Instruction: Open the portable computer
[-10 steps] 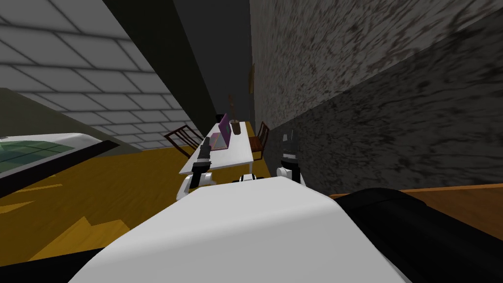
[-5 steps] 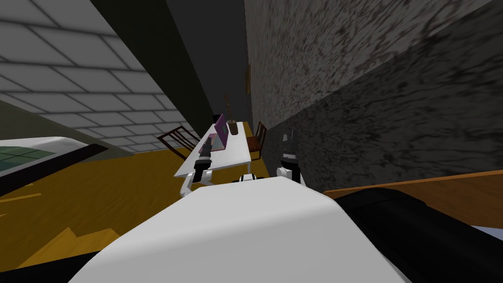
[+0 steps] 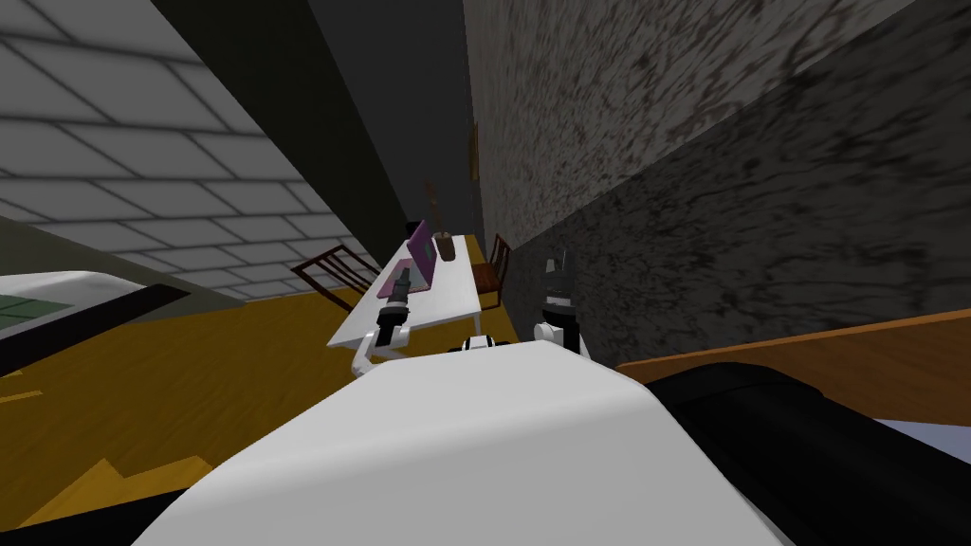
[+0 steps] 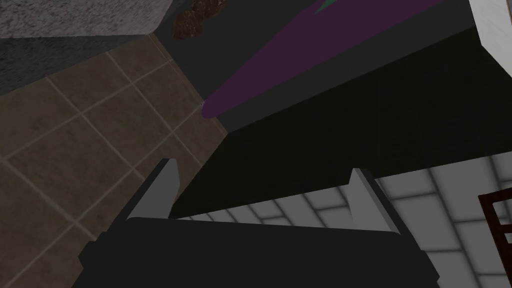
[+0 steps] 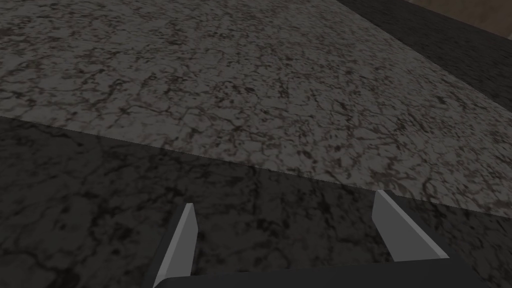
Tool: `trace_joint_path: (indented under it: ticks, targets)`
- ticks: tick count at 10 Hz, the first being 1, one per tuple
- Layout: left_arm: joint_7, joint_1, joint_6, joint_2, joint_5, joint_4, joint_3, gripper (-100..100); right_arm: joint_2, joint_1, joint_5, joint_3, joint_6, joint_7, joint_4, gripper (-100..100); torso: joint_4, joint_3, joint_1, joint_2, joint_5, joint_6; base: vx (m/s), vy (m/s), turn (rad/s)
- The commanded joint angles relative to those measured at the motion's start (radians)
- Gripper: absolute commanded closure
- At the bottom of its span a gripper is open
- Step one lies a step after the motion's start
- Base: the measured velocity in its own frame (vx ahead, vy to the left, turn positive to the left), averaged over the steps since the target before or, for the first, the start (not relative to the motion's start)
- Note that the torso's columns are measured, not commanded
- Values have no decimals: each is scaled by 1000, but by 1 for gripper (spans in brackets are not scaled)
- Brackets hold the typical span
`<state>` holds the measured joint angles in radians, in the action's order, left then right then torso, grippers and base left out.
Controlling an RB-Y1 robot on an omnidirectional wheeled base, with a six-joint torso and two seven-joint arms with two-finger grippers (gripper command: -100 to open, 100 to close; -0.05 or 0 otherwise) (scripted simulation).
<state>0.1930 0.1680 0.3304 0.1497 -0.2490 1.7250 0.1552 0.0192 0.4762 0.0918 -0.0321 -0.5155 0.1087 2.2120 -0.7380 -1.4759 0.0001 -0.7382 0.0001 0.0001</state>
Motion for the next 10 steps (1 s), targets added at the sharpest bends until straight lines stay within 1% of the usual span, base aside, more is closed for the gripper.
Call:
trace_joint_path:
  ticks: [1,6,10]
  targets:
    - [27,-51,-34,-2,-19,-81,28,-100,0,0,0,0,0,0,0,0,0,0,-1,0,0,0,3,-34,-78]
    - [76,-141,-103,-2,-56,-239,80,-100,0,0,0,0,0,0,0,0,0,0,0,0,0,0,2,-38,-88]
    - [107,-198,-147,13,-80,-336,112,-100,0,0,0,0,0,0,0,0,0,0,0,0,0,0,4,-28,-69]
